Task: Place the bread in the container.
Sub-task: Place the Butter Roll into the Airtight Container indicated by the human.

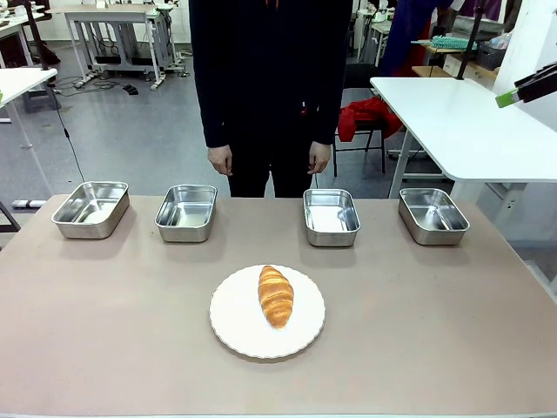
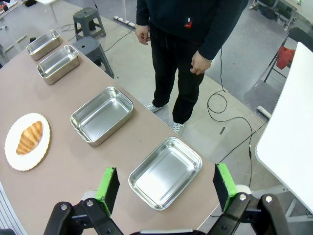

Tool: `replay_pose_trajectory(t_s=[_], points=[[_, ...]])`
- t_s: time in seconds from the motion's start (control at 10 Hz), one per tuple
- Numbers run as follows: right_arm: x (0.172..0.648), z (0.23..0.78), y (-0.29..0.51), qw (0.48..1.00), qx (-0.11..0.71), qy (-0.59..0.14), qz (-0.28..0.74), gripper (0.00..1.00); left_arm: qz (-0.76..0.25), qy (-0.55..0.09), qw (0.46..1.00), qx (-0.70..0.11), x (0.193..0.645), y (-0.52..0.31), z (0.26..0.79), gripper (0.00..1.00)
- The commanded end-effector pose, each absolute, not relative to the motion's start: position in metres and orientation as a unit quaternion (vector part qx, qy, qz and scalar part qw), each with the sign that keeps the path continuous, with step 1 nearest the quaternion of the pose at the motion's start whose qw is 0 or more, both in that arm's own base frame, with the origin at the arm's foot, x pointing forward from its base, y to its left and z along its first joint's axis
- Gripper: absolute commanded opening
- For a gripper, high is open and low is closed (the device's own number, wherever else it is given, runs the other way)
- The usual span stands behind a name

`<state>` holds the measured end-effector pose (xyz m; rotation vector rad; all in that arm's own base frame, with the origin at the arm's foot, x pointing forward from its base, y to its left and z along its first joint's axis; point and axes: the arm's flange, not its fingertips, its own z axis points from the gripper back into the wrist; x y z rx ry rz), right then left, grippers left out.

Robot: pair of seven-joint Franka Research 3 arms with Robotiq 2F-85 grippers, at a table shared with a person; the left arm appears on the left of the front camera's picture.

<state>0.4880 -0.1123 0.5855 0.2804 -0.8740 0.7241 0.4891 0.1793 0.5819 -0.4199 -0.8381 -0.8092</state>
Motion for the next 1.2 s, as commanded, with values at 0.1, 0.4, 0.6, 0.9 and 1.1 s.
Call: replay_pose_trajectory(t_s=[0.1, 0.4, 0.6, 0.9, 1.1], points=[[0.4878, 0.586, -0.1126, 0.834, 0.133, -0.414, 0.34, 1.0, -0.385, -0.394, 0.811, -0.195, 0.4895, 0.1787, 0.5825, 1.0], [0.4878, 0.586, -0.1126, 0.834, 0.133, -0.414, 0.34, 1.0, -0.385, -0.394, 0.811, -0.195, 0.4895, 0.1787, 0.5825, 1.0], [0.4878, 0.586, -0.1126, 0.834, 0.133, -0.414, 0.34, 1.0, -0.385, -0.394, 0.811, -0.195, 0.4895, 0.1787, 0.5825, 1.0], [0.4878, 0.586, -0.1126, 0.834, 0.133, -0.414, 0.34, 1.0, -0.385, -0.394, 0.811, -0.195, 0.4895, 0.1787, 0.5825, 1.0], [0.4878, 0.586, -0.1126, 0.834, 0.133, -0.414, 0.34, 1.0, -0.385, -0.394, 0.811, -0.195, 0.4895, 0.1787, 0.5825, 1.0]])
